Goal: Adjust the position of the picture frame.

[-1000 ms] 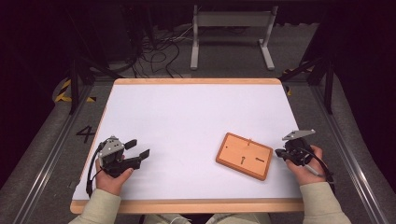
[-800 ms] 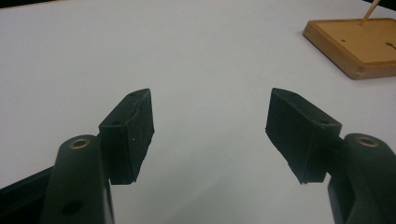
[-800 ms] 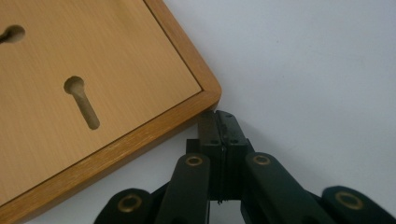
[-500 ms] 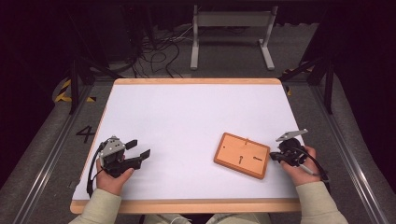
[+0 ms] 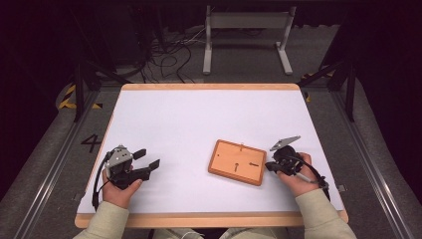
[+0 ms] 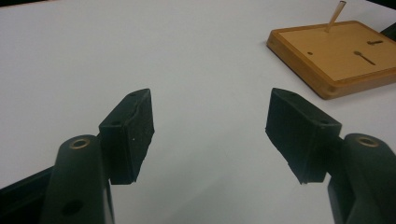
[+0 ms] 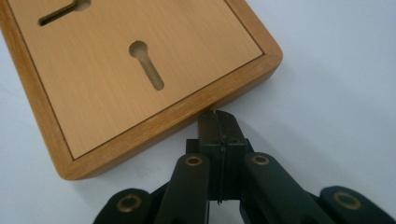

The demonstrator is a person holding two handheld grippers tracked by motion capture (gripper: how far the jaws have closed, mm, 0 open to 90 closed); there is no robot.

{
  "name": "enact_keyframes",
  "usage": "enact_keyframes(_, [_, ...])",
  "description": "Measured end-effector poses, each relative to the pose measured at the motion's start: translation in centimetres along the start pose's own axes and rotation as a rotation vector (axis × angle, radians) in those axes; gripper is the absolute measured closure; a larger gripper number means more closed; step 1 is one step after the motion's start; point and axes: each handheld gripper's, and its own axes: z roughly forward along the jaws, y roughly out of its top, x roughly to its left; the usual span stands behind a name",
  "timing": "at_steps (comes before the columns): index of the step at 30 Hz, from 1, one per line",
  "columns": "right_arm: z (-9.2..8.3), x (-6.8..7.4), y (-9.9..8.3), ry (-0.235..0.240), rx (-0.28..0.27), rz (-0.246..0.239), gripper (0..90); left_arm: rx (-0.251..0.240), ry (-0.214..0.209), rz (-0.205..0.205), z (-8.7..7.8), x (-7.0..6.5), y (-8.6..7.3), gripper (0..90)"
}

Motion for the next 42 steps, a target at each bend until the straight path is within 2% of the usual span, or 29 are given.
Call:
enact_keyframes(5, [0.9, 1.1, 1.3, 0.024, -0.006, -0.041, 90.0, -0.001, -0.001, 0.000, 0.0, 0.0, 0.0, 32.5])
enact_keyframes(7, [0.8, 1.2, 1.6, 0.016, -0.003, -0.053, 90.0, 0.000, -0.001, -0.001, 0.0, 0.0, 0.0, 32.5])
enact_keyframes(13, [-0.4, -0.2, 3.2, -0.027, -0.064, -0.066, 90.0, 0.004, -0.003, -0.005, 0.1, 0.0, 0.0, 32.5])
enact_keyframes(19, [1.0, -2.1, 5.8, -0.028, -0.093, -0.120, 90.0, 0.009, -0.007, -0.007, 0.2, 0.0, -0.1, 32.5])
enact_keyframes(21, [1.2, -2.4, 6.0, -0.024, -0.090, -0.111, 90.0, 0.008, -0.007, -0.007, 0.2, 0.0, -0.1, 32.5])
enact_keyframes(23, [2.1, -3.1, 6.4, -0.014, -0.064, -0.104, 90.0, 0.008, -0.007, -0.004, 0.2, 0.0, -0.1, 32.6])
enact_keyframes(25, [2.8, -3.4, 6.5, 0.022, -0.035, -0.095, 90.0, 0.009, -0.011, -0.007, 0.2, 0.1, -0.1, 32.6])
enact_keyframes(26, [2.8, -3.4, 6.5, 0.022, -0.035, -0.095, 90.0, 0.009, -0.011, -0.007, 0.2, 0.1, -0.1, 32.6])
enact_keyframes(27, [2.9, -3.3, 6.5, 0.034, -0.024, -0.103, 90.0, 0.009, -0.009, -0.010, 0.2, 0.1, -0.1, 32.6])
enact_keyframes(29, [3.1, -2.9, 6.2, 0.017, 0.009, -0.131, 90.0, 0.009, -0.011, -0.010, 0.2, 0.1, -0.1, 32.7])
enact_keyframes(30, [3.1, -2.9, 6.2, 0.017, 0.009, -0.131, 90.0, 0.009, -0.012, -0.006, 0.2, 0.1, -0.1, 32.7])
enact_keyframes(31, [3.0, -2.6, 6.0, 0.043, 0.013, -0.131, 90.0, 0.011, -0.016, -0.011, 0.2, 0.0, -0.1, 32.7])
enact_keyframes(34, [2.9, -2.3, 5.7, 0.053, 0.016, -0.143, 90.0, 0.011, -0.026, -0.006, 0.2, 0.0, 0.0, 34.5])
enact_keyframes(41, [2.3, 0.4, 4.2, 0.126, 0.021, -0.177, 90.0, 0.028, -0.050, -0.010, 0.4, -0.2, 0.0, 38.8])
enact_keyframes(42, [2.3, 0.4, 4.2, 0.126, 0.021, -0.177, 90.0, 0.028, -0.050, -0.010, 0.4, -0.2, 0.0, 39.3])
